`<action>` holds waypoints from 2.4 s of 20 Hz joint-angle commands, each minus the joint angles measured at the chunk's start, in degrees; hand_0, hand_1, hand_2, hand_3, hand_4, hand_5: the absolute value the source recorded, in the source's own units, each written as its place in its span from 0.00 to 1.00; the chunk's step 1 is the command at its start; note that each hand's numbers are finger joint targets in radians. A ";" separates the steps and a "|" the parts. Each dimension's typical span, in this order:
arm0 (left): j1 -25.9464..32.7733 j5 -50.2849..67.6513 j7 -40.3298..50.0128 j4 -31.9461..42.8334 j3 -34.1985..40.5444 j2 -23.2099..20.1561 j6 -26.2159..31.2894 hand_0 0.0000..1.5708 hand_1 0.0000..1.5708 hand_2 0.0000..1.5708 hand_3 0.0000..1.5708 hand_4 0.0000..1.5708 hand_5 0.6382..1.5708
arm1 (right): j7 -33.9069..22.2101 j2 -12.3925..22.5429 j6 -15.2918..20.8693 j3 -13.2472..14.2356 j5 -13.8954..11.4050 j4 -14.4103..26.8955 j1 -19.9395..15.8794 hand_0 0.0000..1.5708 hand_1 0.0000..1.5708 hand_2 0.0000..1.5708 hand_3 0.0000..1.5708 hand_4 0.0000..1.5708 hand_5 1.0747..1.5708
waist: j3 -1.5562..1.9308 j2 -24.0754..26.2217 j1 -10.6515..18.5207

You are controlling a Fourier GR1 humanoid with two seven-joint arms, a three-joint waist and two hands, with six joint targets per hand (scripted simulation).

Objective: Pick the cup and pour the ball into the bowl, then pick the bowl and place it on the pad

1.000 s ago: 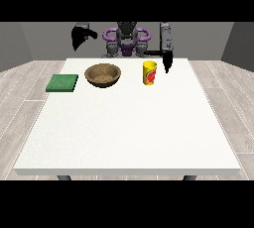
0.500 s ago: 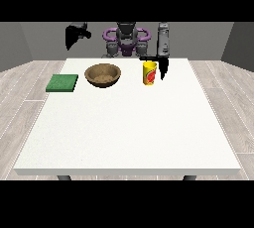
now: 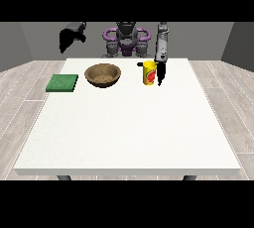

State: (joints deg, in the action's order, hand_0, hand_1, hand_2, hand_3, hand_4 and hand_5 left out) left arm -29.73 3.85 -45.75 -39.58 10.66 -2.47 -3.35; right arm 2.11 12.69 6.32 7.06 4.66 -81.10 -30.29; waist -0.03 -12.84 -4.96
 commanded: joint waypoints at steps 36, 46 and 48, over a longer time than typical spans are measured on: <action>-19.42 -29.49 20.11 8.79 -14.91 -1.79 -34.10 0.89 0.89 1.00 1.00 0.95 0.67 | 6.66 11.36 -12.93 10.78 7.27 14.42 -1.08 0.00 0.00 0.22 0.44 0.34 1.00 | 0.08 1.86 -3.35; -31.54 -51.61 40.76 20.18 -26.86 -4.37 -43.80 0.98 0.98 1.00 1.00 0.95 0.75 | 7.62 8.34 -10.69 7.76 4.40 17.82 -3.65 0.00 0.00 0.23 0.43 0.35 0.99 | 0.17 4.27 -4.32; -29.93 -56.51 44.08 23.33 -30.08 -4.31 -46.54 1.00 1.00 1.00 1.00 0.95 0.78 | 5.06 10.86 -12.90 8.78 5.60 18.86 -3.49 0.00 0.00 0.22 0.42 0.35 0.99 | 0.17 7.26 -4.65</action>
State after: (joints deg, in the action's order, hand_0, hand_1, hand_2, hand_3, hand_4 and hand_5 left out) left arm -57.10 -45.02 -8.43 -20.75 -15.06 -5.55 -47.31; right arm 8.17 22.52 -5.71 15.83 10.28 -63.59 -33.18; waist 0.13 -7.64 -9.18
